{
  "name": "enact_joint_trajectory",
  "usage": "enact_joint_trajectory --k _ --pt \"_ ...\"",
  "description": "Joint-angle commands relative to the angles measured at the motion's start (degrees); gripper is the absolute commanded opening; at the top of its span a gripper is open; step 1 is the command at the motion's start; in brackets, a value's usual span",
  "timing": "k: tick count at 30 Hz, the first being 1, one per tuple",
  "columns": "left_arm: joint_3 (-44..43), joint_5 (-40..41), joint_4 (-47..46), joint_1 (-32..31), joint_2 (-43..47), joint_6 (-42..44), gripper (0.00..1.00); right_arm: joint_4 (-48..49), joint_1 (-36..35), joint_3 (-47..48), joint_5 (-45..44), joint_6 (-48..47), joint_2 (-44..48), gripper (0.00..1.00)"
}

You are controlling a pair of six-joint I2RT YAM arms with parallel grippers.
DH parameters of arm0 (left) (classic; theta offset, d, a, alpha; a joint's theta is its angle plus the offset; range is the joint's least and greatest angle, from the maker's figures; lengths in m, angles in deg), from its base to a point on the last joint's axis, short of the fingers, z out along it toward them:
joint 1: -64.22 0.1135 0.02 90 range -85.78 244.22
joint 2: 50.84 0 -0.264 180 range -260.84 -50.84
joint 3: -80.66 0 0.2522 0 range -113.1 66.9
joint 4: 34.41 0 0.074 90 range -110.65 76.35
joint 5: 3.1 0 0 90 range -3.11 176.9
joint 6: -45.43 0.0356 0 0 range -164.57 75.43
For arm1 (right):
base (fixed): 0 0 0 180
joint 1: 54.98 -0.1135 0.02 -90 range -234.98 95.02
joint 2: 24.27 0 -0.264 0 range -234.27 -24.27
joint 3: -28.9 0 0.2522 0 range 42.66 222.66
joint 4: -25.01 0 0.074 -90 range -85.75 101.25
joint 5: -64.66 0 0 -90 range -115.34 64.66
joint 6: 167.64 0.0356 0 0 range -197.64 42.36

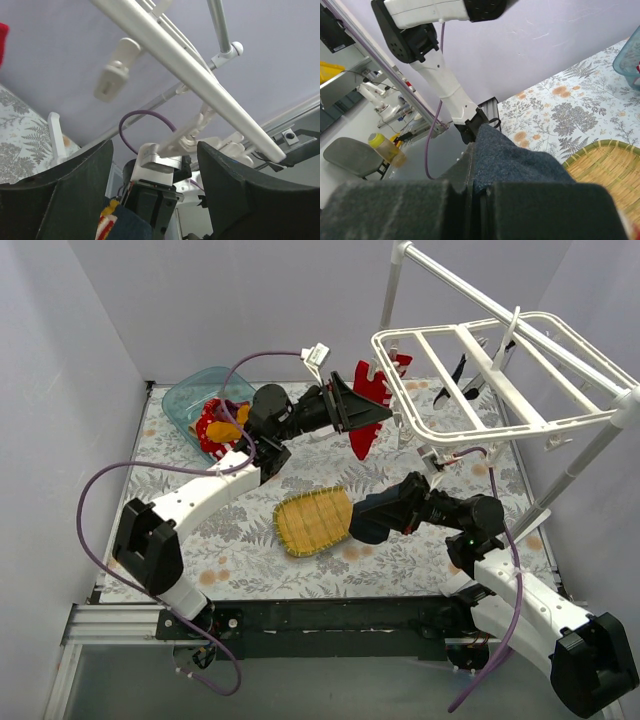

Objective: Remove the socks clipped to the hanger
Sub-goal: Remove the sock from the hanger, then place the sock in the bin.

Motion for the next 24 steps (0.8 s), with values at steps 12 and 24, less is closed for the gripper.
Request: enact_joint_trajectory --k 12,24 --pt "16.1 3.8 17.8 -0.2 20.1 18.4 0.66 0.3 0.0 0.7 -0.7 -2.4 0.0 0.01" --pt "34.7 -0.5 13.1 -0.3 29.5 8.9 0.79 -1.4 -0.5 1.3 5.3 -3.9 -0.6 0.01"
